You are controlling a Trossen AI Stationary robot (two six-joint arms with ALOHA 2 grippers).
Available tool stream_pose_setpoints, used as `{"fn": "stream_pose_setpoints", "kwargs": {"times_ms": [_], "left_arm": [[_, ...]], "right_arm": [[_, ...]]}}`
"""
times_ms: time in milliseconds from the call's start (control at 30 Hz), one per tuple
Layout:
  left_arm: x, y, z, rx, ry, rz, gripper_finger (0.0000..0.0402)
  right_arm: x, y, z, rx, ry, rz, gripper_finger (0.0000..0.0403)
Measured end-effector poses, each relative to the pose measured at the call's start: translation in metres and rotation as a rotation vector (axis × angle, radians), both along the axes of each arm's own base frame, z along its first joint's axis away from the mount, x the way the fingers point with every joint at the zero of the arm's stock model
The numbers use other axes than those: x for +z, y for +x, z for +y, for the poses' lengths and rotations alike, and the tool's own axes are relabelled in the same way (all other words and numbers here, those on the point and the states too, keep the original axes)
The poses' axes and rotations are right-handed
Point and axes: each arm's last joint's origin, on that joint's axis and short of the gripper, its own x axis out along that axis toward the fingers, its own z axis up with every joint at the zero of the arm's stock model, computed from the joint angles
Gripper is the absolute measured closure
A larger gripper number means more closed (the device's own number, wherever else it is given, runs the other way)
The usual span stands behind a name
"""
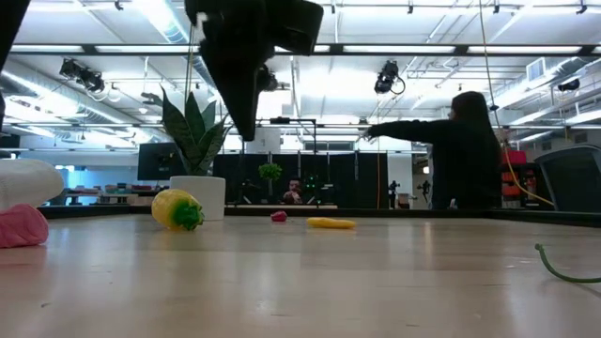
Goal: Pick and placing Produce into tupperware
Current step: Put the right pink peach into the white basket, then move the white basket to the center of the table
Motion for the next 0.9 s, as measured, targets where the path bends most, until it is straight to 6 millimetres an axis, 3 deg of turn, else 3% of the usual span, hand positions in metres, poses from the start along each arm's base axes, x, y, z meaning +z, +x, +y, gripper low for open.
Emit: {"fn": "stream_pose_setpoints", "kwargs": {"times_ms": [167,533,733,900], "left_arm": [[0.0,-0.005,-0.019,0.022,-0.055,0.006,0.023],[0.0,-0.018,-0.058,-0.051,-0.061,0.008,0.023],[0.0,-0.027,-0.08,0.046,-0.094,0.002,0.023],[0.001,-0.03,-0.096,0.21,-0.142,-0.056,0.023]], "right_arm": [[-0.004,0.011,-0.004,-0.121,0.028,0.067,0.0337],[-0.003,0.028,-0.017,-0.191,0.026,0.051,0.0207],[-0.004,0.031,-0.02,-0.13,-0.004,0.002,0.0194],[-0.004,0.036,-0.023,-0.058,-0.021,-0.026,0.0211]]}}
